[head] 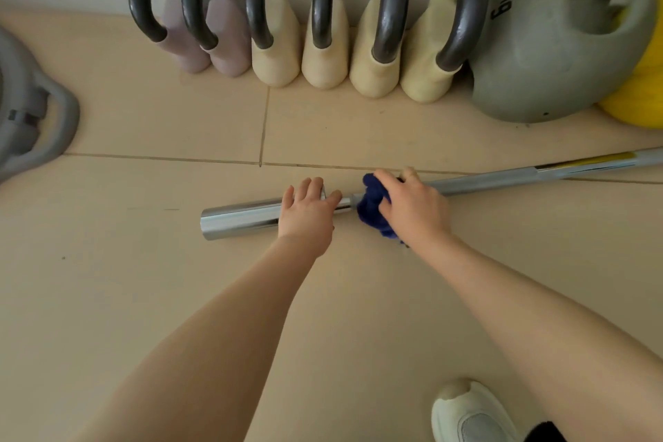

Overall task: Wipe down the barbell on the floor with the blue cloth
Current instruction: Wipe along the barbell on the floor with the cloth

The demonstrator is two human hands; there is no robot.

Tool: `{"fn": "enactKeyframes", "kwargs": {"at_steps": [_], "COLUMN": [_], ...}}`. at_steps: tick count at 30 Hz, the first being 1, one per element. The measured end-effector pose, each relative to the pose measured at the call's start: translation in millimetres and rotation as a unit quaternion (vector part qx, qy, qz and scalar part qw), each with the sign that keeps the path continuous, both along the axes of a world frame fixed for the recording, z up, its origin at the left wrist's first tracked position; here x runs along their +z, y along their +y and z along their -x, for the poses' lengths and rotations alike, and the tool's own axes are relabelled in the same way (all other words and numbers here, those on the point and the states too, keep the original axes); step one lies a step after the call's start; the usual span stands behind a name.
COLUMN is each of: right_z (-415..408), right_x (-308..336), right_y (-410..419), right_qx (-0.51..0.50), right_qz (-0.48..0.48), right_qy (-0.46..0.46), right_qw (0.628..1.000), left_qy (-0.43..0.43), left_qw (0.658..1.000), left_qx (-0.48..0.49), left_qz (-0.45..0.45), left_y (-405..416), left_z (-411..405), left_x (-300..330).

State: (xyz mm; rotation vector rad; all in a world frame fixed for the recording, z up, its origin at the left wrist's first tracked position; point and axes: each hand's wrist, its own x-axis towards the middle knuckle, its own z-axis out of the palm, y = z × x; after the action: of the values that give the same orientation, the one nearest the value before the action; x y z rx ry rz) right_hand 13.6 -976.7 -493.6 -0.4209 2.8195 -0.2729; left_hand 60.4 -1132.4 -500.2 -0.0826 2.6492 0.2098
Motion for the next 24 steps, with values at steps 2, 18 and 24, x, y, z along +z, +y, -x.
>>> {"fn": "enactKeyframes", "kwargs": {"at_steps": [2,18,24], "right_z": [8,-7,-27], "right_x": [-1,-13,-24], "right_y": [22,52,74], "right_qx": [-0.099,-0.212,-0.320], "right_qz": [-0.005,-0.038,0.043], "right_qy": [0.035,0.022,-0.005], "right_qw": [0.994,0.976,0.946], "left_qy": [-0.004,0.034,0.037], "left_qw": [1.000,0.999,0.999], "left_qx": [-0.001,-0.019,-0.007], "left_qz": [-0.007,0.017,0.016], "left_y": [-2,-2,4], "left_z": [4,-1,-1], "left_x": [-1,-8,-6]}}
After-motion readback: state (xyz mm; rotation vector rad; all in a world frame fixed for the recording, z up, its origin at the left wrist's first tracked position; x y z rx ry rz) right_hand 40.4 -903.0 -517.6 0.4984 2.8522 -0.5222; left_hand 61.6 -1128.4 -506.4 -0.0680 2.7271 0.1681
